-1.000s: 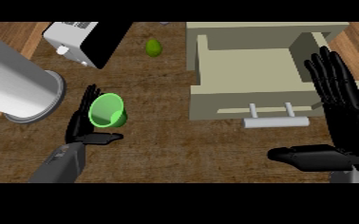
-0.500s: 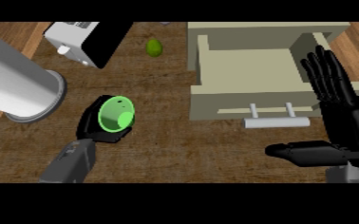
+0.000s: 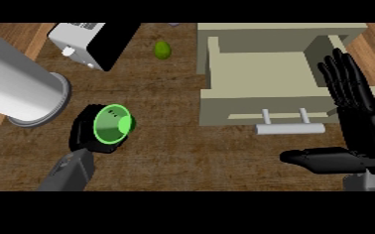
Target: Pick up the cup, place it into the drawer and close the drawer
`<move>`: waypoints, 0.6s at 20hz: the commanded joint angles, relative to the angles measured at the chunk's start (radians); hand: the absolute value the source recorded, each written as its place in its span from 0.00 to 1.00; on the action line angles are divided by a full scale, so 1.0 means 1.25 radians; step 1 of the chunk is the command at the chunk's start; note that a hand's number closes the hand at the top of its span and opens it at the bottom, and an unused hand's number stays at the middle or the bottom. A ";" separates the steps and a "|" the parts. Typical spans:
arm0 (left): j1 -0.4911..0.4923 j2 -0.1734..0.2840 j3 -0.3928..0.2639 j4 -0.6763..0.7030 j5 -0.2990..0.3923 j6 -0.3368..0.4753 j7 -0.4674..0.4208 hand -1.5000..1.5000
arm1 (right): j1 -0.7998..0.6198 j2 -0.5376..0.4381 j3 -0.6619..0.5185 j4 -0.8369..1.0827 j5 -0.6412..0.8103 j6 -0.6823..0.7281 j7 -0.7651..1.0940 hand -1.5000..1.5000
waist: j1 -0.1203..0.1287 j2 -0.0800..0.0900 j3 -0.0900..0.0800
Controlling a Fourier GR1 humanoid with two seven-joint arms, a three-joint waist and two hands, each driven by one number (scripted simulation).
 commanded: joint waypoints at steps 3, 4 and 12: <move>0.018 0.030 0.029 -0.030 0.028 -0.054 -0.120 1.00 | 0.025 0.021 0.026 0.002 0.044 -0.018 -0.034 0.00 | 0.004 -0.002 0.001; 0.035 0.032 0.019 -0.052 0.022 -0.064 -0.140 1.00 | 0.007 -0.015 -0.013 -0.039 -0.010 0.006 0.029 0.00 | 0.004 -0.005 0.001; -0.029 0.010 -0.018 -0.170 0.025 -0.052 -0.074 1.00 | 0.025 -0.017 -0.046 -0.001 -0.038 0.018 0.000 0.00 | 0.012 -0.009 0.003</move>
